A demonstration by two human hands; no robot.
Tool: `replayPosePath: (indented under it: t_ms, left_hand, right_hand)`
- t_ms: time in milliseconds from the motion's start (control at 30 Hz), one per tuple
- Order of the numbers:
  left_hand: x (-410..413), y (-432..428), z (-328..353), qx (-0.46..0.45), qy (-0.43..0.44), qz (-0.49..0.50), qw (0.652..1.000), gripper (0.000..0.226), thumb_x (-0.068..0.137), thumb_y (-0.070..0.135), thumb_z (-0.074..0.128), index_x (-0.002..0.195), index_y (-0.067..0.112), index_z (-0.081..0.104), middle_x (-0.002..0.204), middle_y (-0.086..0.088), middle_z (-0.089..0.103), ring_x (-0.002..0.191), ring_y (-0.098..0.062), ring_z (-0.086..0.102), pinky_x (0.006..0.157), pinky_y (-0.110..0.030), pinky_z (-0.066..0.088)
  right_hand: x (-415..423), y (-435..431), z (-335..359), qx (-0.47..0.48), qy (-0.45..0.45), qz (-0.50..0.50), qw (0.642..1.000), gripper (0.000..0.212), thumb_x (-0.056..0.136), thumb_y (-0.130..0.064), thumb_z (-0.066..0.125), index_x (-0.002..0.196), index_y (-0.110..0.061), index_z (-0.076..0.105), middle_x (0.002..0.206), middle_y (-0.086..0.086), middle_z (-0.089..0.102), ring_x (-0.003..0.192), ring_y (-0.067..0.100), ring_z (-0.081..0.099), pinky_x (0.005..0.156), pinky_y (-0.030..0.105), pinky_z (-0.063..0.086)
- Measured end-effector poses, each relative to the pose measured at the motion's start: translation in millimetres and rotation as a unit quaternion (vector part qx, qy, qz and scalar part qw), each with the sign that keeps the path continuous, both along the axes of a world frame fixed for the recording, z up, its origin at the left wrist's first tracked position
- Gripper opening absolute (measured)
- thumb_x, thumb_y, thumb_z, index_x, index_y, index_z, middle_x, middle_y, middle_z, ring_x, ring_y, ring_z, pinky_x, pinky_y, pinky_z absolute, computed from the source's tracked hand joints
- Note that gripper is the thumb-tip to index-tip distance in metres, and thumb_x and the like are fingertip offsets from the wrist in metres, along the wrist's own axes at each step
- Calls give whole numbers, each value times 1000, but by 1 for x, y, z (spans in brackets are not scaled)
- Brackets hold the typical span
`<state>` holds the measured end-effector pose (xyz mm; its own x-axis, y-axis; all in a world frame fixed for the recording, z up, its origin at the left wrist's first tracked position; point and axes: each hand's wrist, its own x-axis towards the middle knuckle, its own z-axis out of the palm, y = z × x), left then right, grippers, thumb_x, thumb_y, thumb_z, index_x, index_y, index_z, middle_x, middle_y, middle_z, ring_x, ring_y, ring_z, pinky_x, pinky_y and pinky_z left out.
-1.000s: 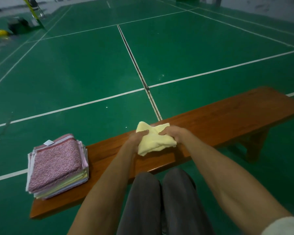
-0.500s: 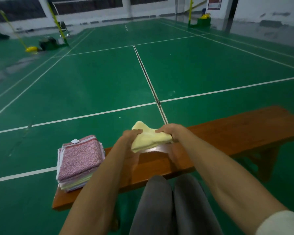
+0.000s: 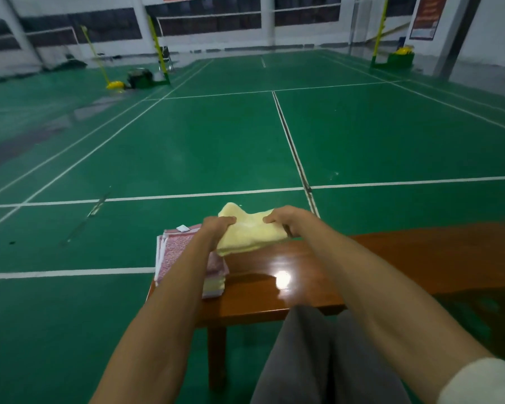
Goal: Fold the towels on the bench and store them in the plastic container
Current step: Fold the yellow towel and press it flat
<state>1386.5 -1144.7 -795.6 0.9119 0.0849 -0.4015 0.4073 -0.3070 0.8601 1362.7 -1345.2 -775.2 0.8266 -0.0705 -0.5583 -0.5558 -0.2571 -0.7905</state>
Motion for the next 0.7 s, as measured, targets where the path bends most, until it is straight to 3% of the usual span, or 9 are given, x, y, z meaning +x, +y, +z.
replayPosePath:
  t_ms: [100,200,333,467,700]
  left_hand:
    - [0,32,-1,21,-4,10,1000,61,91,27,75,138,-4,50,130,-18,61,106,-35,62,90,-44,54]
    - [1,60,-3,45,0,21,999,59,91,29,74,135,-3,50,124,-17,61,106,-36,61,91,-48,55]
    - [3,91,-9,60,-25,40,997,55,88,28,73,134,2,57,114,-12,62,104,-35,62,95,-49,55]
    - [6,111,-8,44,-75,50,995,44,91,17,70,133,6,61,120,-16,64,104,-34,61,98,-49,53]
    - [16,133,-9,40,-104,77,991,40,90,16,70,129,9,64,119,-14,66,103,-34,61,97,-47,53]
  right_hand:
    - [10,30,-6,-5,-8,20,1000,31,94,-15,70,119,1,58,121,16,69,107,36,69,96,59,53]
    - [12,61,-8,-12,-26,34,999,26,96,-12,67,117,0,56,120,18,67,107,35,67,96,54,54]
    - [17,93,-14,-51,-50,60,996,24,97,-16,66,114,-6,52,103,14,61,83,28,61,70,39,52]
    - [27,117,-17,-73,-77,64,992,42,95,-16,68,130,-1,51,122,18,61,107,33,64,87,45,56]
    - [44,141,-13,-91,-104,56,989,45,94,-16,68,132,0,50,128,17,60,115,34,62,91,45,56]
